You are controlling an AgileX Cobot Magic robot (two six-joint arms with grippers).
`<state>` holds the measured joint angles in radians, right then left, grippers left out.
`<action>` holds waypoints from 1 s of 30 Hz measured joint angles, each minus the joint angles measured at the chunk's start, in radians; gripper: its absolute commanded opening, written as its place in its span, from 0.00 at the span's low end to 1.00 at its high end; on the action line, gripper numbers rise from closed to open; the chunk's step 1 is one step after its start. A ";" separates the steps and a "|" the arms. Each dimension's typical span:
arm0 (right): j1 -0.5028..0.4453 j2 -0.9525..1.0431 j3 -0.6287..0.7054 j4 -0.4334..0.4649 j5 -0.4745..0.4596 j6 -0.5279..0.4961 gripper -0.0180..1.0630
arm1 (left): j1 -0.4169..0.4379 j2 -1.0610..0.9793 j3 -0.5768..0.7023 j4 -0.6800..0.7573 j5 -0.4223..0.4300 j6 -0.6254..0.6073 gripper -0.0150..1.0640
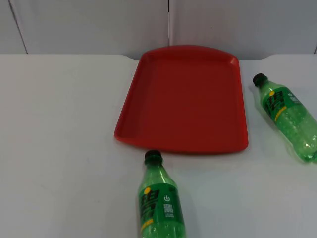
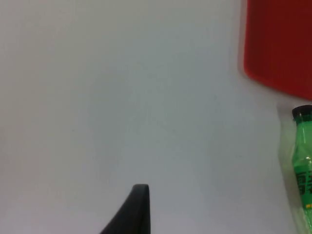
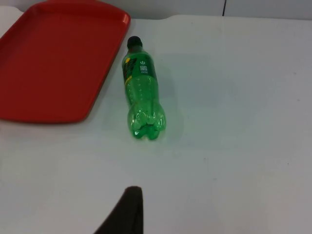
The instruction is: Place the bottle upright on the tray.
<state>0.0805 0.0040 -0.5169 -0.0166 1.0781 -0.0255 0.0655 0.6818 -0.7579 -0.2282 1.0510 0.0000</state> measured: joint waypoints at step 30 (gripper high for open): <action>0.000 0.000 0.000 0.000 0.000 0.000 0.99 | -0.098 0.377 -0.002 -0.237 -0.098 0.147 0.99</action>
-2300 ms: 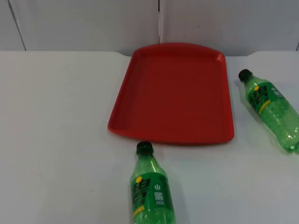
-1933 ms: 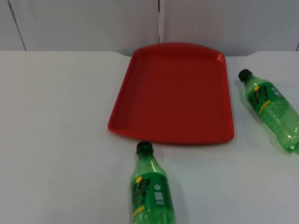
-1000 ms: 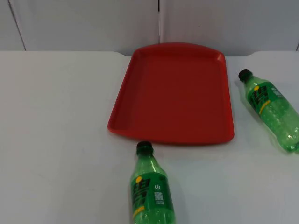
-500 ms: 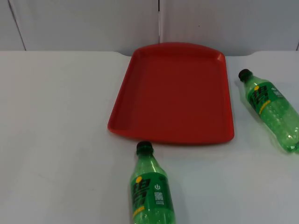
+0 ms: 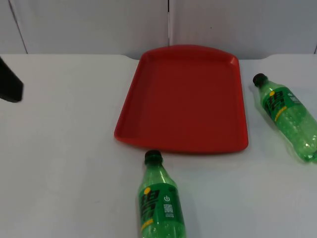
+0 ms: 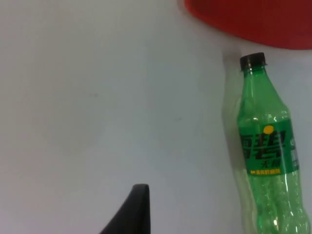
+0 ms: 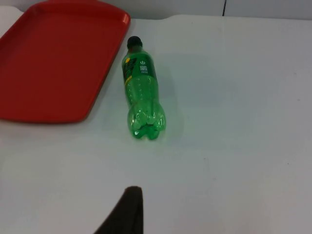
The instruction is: Place the bottle upright on the tray.
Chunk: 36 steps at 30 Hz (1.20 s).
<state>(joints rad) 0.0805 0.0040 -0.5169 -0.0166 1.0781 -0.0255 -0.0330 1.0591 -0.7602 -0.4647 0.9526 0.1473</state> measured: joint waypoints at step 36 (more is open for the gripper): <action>0.000 0.000 0.000 0.000 0.000 0.000 0.99 | -0.601 0.476 -0.009 0.236 -0.396 -0.571 0.99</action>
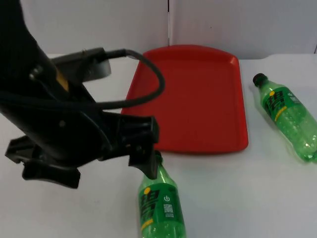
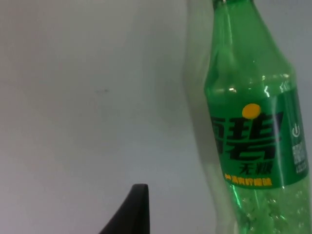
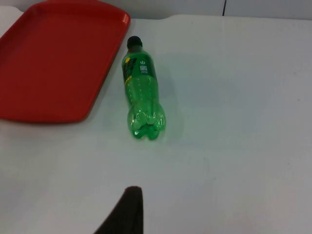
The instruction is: Place the bottle upright on the tray.
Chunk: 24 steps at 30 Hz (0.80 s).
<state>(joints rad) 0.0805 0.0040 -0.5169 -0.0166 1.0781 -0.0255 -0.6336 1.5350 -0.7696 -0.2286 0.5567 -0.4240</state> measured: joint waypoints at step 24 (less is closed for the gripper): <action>0.000 0.000 0.000 0.000 0.000 0.000 0.99 | -0.151 0.361 -0.260 0.229 0.000 -0.319 0.99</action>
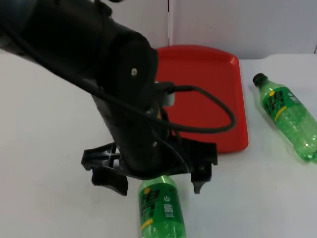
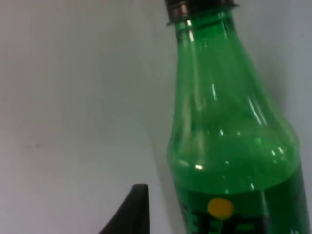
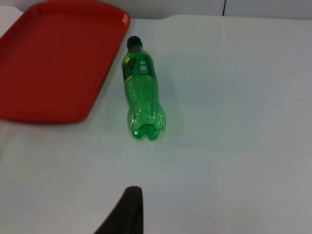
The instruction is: Place the bottle upright on the tray.
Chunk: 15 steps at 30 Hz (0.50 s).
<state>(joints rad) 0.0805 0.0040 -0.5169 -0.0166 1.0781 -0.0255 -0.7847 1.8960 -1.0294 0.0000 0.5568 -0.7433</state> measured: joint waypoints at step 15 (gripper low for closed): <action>0.000 0.000 0.000 0.000 0.000 0.000 0.99 | -0.018 0.117 -0.017 0.182 -0.039 -0.260 0.99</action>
<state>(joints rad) 0.0805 0.0040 -0.5169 -0.0166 1.0781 -0.0255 -0.8022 2.0133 -1.0465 0.1824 0.5178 -1.0038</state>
